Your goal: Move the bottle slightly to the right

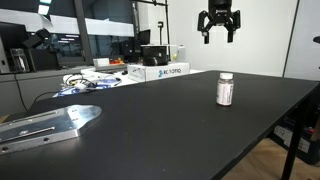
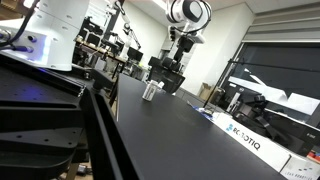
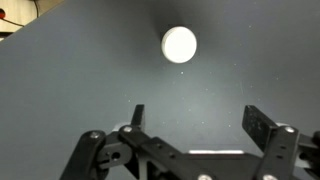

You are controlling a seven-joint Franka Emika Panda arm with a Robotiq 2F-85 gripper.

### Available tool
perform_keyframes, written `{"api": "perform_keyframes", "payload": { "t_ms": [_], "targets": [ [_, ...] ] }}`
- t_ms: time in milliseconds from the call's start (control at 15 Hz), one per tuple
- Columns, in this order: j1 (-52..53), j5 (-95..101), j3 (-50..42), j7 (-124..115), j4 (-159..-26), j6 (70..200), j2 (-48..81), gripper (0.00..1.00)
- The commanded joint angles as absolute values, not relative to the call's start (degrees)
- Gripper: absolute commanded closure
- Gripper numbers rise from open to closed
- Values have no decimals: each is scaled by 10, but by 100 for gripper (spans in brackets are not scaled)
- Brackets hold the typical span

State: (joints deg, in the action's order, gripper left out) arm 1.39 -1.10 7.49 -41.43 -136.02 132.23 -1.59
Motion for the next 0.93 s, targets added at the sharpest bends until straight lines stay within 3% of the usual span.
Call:
{"api": "perform_keyframes", "payload": {
  "t_ms": [0, 867],
  "targets": [
    [37, -5, 74, -511, -1360, 1335, 17, 0],
    [60, -27, 67, -469, -1371, 1372, 46, 0]
  ]
}}
